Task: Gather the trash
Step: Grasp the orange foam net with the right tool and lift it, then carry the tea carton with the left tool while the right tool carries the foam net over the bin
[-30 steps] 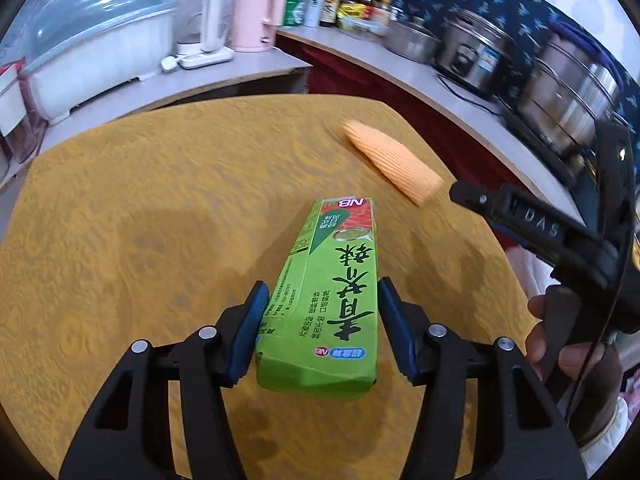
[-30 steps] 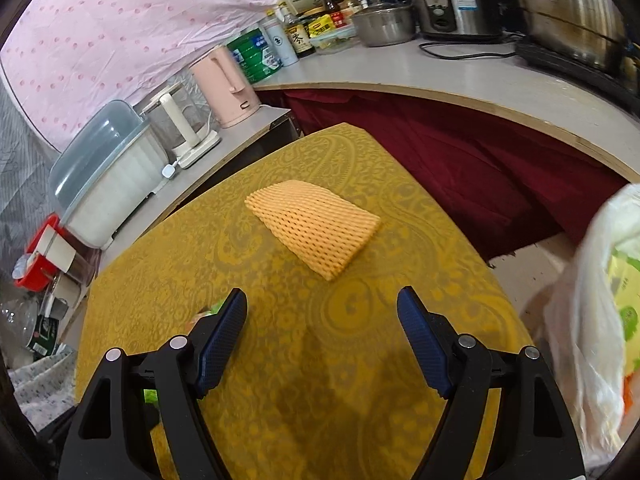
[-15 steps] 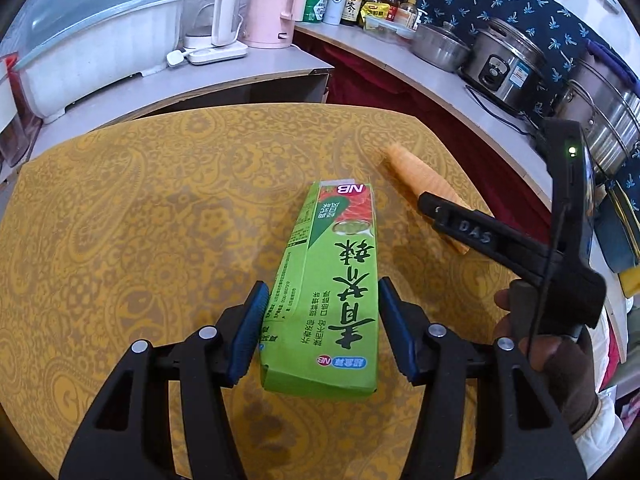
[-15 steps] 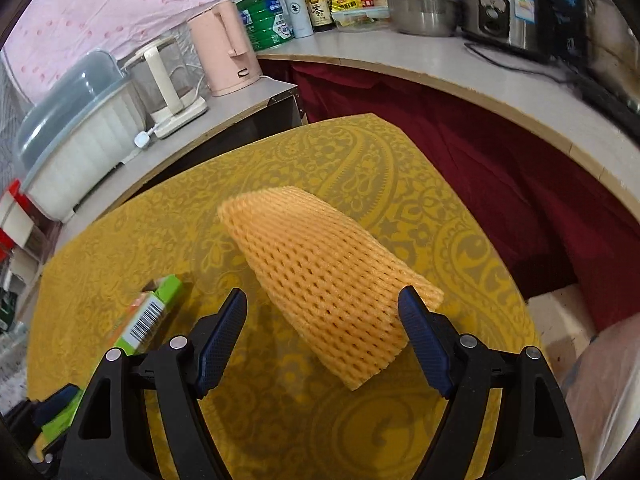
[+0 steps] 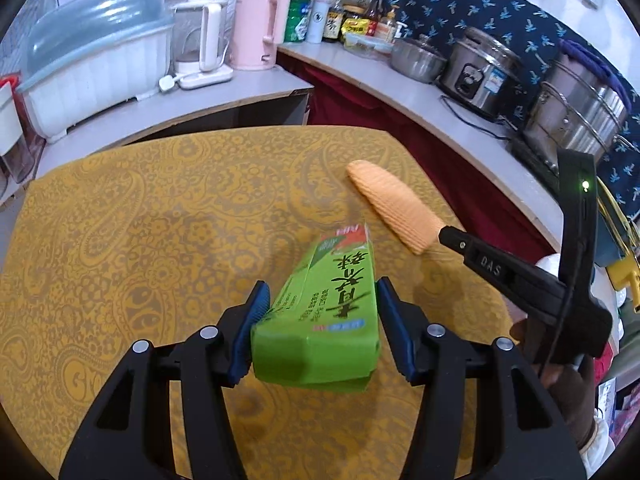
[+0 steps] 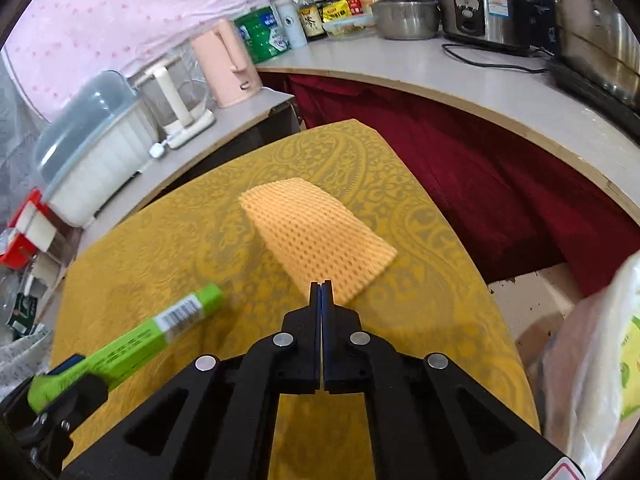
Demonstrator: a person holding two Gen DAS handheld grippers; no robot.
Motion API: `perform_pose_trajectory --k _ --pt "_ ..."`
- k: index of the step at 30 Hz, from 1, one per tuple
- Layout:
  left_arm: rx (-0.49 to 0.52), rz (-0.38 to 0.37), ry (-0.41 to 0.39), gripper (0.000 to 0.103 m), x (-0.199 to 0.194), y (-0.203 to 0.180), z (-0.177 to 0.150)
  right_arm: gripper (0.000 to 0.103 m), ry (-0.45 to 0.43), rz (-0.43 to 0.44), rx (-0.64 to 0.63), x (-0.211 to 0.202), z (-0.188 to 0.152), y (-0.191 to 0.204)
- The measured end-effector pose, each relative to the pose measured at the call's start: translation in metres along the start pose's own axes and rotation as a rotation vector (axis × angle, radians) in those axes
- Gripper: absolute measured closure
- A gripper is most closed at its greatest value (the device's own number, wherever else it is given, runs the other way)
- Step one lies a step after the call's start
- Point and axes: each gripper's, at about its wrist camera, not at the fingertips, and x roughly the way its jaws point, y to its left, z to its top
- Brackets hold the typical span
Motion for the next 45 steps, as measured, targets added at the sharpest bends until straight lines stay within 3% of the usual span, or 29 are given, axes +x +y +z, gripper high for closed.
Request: perform_pose_trajectory --k 3,5,7,8,19,21,23,25,27,32,34,45 --pt "0.002 0.000 -0.005 0.051 -0.009 -0.004 -0.004 0.100 0.000 0.018 -0.028 -0.012 -0.003 0.002" --pt "0.004 0.009 -0.007 0.052 -0.013 -0.006 -0.005 0.084 0.003 0.021 -0.027 -0.013 -0.002 0.003" --pt "0.002 0.019 -0.011 0.052 -0.013 -0.006 -0.004 0.039 -0.010 0.014 -0.033 -0.012 0.003 0.005" --pt "0.003 0.023 -0.010 0.052 -0.012 -0.005 -0.003 0.034 -0.023 0.001 -0.034 -0.011 0.005 0.005" --pt "-0.017 0.042 -0.013 0.052 0.021 0.007 0.032 0.030 0.061 -0.099 -0.143 0.075 0.034 0.013" --pt "-0.016 0.039 -0.010 0.052 0.027 0.007 0.035 0.030 0.049 -0.119 -0.166 0.078 0.033 0.014" --pt "-0.015 0.035 -0.008 0.052 0.029 0.005 0.036 0.043 0.037 -0.146 -0.187 0.078 0.031 0.014" --pt "-0.013 0.031 -0.009 0.052 0.030 0.003 0.037 0.061 0.028 -0.174 -0.184 0.075 0.031 0.010" --pt "-0.014 0.022 -0.011 0.052 0.027 -0.001 0.036 0.092 0.031 -0.136 -0.135 0.067 0.033 -0.002" --pt "-0.007 0.008 -0.029 0.055 0.009 -0.009 0.032 0.093 -0.001 -0.066 -0.038 0.031 0.032 -0.019" --pt "0.001 0.000 -0.032 0.060 -0.001 -0.015 0.029 0.093 -0.015 -0.033 -0.013 0.011 0.026 -0.022" --pt "0.056 -0.051 -0.056 0.060 -0.053 -0.057 -0.004 0.093 -0.078 0.019 0.029 -0.096 -0.029 -0.033"
